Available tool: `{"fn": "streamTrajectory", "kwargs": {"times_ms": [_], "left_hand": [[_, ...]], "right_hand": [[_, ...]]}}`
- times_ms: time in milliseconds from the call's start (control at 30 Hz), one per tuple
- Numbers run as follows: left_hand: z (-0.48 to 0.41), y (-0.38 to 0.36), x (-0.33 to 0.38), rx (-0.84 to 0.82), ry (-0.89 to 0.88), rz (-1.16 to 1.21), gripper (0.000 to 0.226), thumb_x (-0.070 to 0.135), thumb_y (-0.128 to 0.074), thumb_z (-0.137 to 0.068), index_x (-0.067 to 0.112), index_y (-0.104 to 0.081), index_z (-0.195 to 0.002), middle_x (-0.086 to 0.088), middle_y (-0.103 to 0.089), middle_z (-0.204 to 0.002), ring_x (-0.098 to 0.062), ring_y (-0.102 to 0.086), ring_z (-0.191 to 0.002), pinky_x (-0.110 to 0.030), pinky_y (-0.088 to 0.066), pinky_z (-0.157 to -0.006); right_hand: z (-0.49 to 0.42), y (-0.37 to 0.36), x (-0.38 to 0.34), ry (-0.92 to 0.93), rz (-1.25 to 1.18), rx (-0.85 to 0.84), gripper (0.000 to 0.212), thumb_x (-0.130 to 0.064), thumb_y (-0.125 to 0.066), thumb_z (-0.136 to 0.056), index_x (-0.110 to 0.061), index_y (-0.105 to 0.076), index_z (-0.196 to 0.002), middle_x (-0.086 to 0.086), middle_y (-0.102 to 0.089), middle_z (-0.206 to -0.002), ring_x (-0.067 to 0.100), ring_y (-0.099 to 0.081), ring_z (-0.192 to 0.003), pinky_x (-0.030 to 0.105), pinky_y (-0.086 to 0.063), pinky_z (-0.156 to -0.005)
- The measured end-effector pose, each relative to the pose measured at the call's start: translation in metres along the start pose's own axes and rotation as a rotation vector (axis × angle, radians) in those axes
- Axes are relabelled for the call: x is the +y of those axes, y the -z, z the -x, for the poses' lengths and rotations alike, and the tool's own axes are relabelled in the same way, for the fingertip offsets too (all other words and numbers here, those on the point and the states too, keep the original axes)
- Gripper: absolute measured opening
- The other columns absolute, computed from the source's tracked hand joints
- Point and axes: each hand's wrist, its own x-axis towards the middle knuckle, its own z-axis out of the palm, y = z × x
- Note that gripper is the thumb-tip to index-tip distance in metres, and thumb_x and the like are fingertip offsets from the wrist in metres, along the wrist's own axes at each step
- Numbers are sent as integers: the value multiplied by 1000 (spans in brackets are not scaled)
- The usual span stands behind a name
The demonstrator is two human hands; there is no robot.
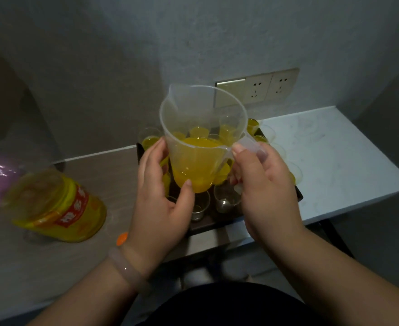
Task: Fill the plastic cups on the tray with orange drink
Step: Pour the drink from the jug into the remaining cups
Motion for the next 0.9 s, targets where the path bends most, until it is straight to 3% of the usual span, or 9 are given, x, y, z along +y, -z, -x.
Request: {"fn": "streamTrajectory", "kwargs": {"times_ms": [233, 433, 500, 633, 800, 900], "left_hand": [[-4, -44, 20, 76, 23, 2, 67, 20, -55, -83, 6, -31, -144, -7, -36, -142, -17, -40, -133, -46, -42, -105], [1, -83, 46, 117, 16, -68, 64, 11, -58, -84, 1, -33, -141, -9, -39, -140, -14, -40, -130, -31, -38, -108], [4, -93, 53, 118, 15, -70, 64, 10, -58, -84, 0, -33, -141, -13, -39, -140, -17, -40, -131, -36, -38, -108], [10, -109, 62, 93, 31, 19, 66, 16, -59, -86, 2, -29, -143, -13, -36, -143, -24, -38, -134, -47, -41, -104], [23, -113, 78, 40, 102, 213, 62, 26, -55, -87, 17, -29, -142, -2, -40, -141, -16, -43, -131, -38, -45, -103], [38, -113, 82, -15, 153, 331, 62, 28, -57, -86, 24, -29, -141, -3, -39, -144, -18, -41, -134, -42, -43, -105]], "right_hand": [[-23, 44, -1, 45, 56, -90, 22, -29, -52, -96, -18, -51, -76, -13, -55, -60, -1, -51, -57, 14, -43, -52], [-34, 91, -4, 43, 89, -128, 23, -36, -52, -91, -19, -52, -76, -12, -55, -59, 3, -52, -57, 17, -44, -53], [-35, 105, -5, 28, 95, -117, 23, -39, -52, -88, -20, -52, -74, -10, -55, -59, 4, -52, -57, 19, -43, -52], [-30, 125, -9, 10, 133, -90, 25, -41, -51, -87, -22, -53, -72, -8, -55, -58, 6, -54, -57, 23, -45, -54], [-14, 137, -16, 7, 185, -37, 34, -46, -54, -82, -15, -52, -70, -7, -53, -55, 9, -52, -55, 26, -46, -51], [2, 142, -19, 14, 241, -5, 46, -53, -53, -77, -7, -54, -72, 1, -55, -59, 17, -55, -56, 32, -48, -49]]}}
